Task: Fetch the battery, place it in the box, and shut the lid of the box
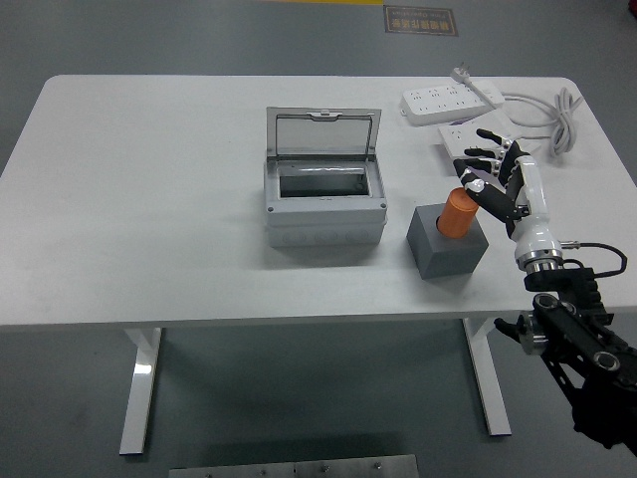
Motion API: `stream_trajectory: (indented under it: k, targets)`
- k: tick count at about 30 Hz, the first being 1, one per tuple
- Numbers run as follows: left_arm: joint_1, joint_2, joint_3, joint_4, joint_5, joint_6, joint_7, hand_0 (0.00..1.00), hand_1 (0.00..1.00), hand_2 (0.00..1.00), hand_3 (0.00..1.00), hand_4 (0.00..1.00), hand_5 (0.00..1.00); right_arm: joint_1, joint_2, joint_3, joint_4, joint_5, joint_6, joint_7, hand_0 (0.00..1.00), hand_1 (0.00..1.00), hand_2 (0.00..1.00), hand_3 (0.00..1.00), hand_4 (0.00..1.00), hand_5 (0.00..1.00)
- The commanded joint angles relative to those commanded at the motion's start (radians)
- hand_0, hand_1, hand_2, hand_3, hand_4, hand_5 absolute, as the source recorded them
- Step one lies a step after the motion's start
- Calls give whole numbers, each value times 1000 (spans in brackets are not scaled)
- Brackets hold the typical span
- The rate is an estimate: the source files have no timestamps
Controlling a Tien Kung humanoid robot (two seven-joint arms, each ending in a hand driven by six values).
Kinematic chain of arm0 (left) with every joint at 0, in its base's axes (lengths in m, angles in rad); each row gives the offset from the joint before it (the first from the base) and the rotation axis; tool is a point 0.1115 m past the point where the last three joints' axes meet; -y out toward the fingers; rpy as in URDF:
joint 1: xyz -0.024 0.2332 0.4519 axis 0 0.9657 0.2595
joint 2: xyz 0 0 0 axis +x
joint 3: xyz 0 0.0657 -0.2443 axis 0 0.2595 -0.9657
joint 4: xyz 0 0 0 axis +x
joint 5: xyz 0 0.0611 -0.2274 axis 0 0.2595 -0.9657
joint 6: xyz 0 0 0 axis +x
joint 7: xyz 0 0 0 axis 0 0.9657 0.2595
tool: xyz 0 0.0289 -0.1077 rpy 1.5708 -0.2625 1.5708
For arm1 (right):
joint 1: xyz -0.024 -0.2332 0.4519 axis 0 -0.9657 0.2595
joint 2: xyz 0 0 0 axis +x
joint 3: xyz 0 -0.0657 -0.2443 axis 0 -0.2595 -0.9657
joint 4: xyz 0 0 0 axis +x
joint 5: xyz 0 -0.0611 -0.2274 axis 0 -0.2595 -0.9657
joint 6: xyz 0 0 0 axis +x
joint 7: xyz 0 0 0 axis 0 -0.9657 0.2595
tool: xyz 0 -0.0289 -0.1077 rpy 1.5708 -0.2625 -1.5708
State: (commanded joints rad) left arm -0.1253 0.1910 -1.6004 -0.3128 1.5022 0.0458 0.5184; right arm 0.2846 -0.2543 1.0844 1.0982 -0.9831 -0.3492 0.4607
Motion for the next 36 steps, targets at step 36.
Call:
stream_trajectory:
  k: [36]
  targets:
    - [-10, -6, -5, 2, 17, -12, -5, 564, 699, 521, 527, 506, 21, 1, 19, -97, -38, -6, -24, -15, 662, 597, 622, 762, 779, 148]
